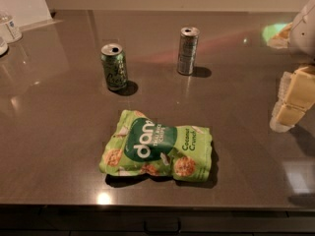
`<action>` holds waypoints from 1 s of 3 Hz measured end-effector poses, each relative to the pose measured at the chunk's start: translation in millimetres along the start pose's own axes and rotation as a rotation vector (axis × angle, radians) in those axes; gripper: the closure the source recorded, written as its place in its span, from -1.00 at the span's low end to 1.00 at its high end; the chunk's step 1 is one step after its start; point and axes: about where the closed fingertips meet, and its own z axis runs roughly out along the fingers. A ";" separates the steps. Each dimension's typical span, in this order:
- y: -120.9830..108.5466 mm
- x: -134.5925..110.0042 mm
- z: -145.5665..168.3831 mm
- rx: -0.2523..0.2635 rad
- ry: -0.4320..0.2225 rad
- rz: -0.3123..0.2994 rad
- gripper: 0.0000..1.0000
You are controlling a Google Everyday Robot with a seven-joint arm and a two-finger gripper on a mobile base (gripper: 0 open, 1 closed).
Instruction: Move redbull can near green rice chip bag
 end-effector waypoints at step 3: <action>-41.4 -19.3 23.5 0.018 -0.113 0.073 -1.00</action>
Offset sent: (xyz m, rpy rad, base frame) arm 0.0425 0.0101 -0.0122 0.1291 -0.0037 -0.0540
